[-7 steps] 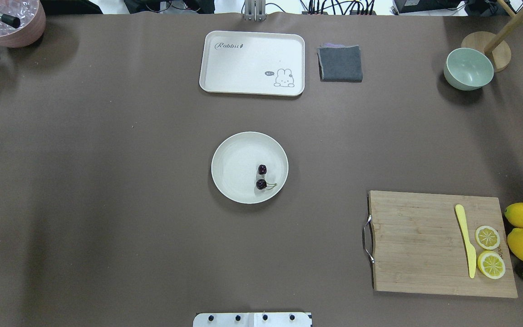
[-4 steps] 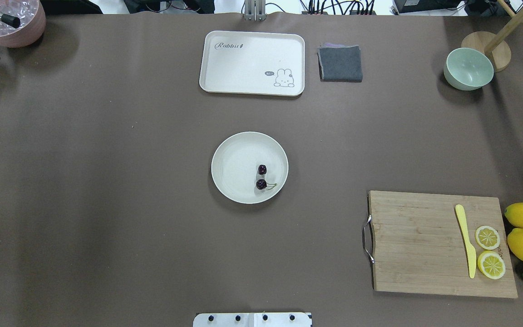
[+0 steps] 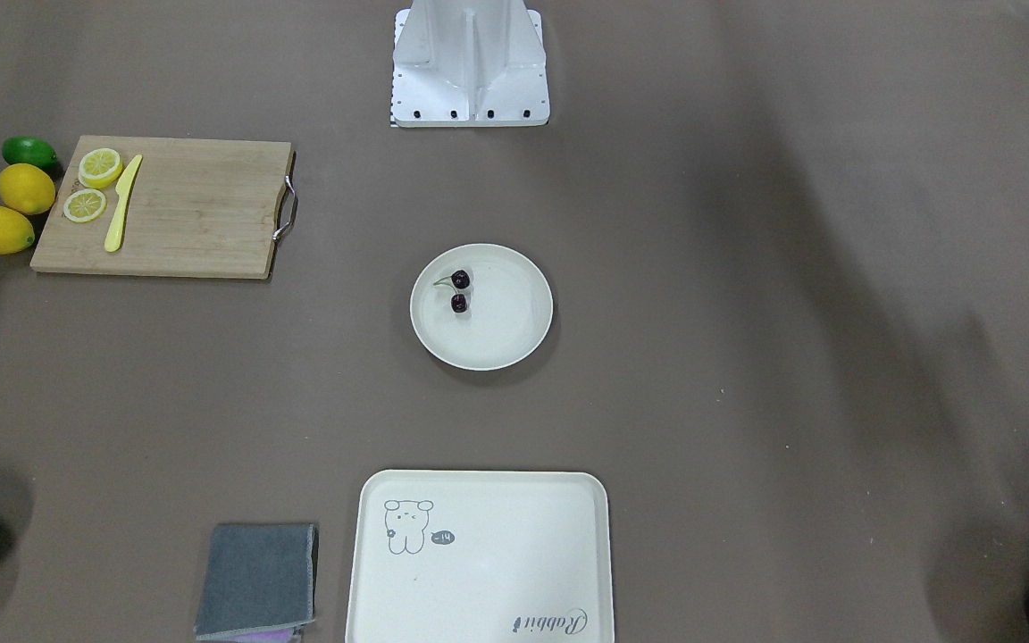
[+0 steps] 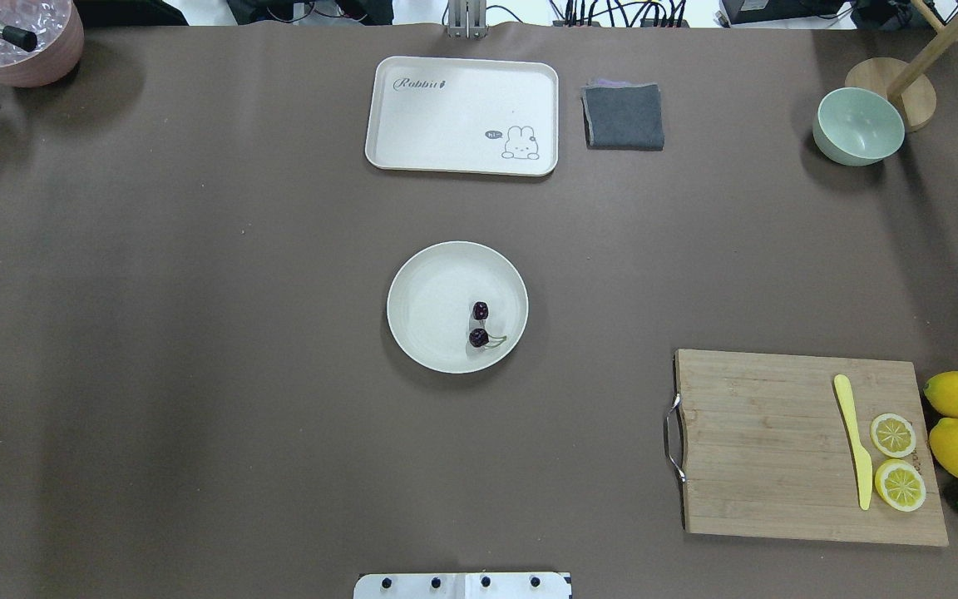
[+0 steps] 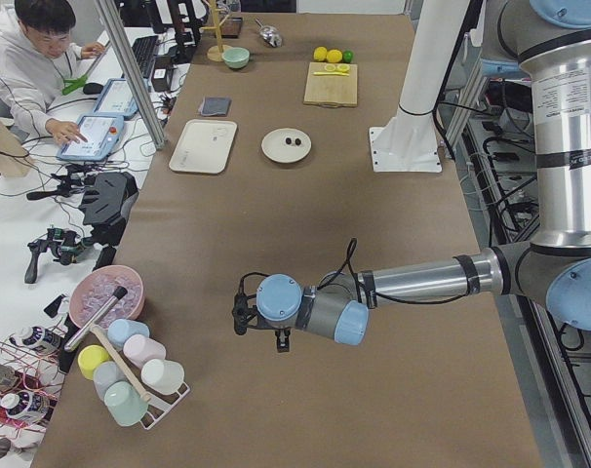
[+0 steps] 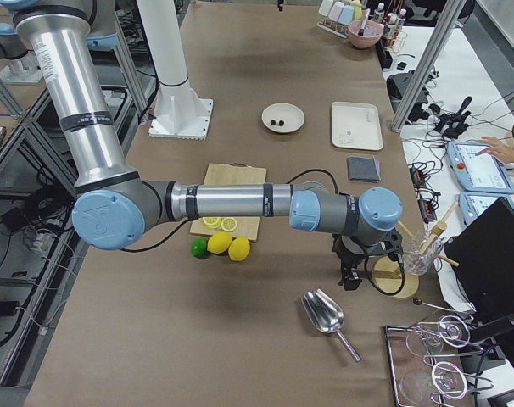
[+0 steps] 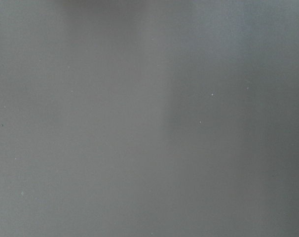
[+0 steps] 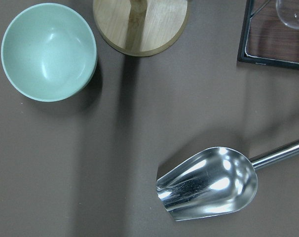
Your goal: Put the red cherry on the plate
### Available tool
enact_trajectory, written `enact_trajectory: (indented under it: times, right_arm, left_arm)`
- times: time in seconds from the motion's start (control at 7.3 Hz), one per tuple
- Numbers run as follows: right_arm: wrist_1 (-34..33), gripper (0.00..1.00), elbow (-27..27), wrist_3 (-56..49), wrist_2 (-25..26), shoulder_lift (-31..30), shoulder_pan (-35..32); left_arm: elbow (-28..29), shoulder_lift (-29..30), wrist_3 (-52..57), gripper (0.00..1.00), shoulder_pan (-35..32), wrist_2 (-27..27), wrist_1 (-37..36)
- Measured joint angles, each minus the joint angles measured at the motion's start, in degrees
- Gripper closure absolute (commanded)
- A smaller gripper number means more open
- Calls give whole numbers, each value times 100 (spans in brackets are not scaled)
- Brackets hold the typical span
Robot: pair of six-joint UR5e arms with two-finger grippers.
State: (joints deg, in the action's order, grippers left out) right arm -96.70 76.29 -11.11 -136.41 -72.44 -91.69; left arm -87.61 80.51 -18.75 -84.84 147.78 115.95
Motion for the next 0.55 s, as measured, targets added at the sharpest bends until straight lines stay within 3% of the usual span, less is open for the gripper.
enact_trajectory:
  times: [0.55]
  right_arm:
    - [-23, 0, 10, 4, 52, -11, -108]
  left_arm:
    - [-165, 0, 163, 2, -67, -195, -92]
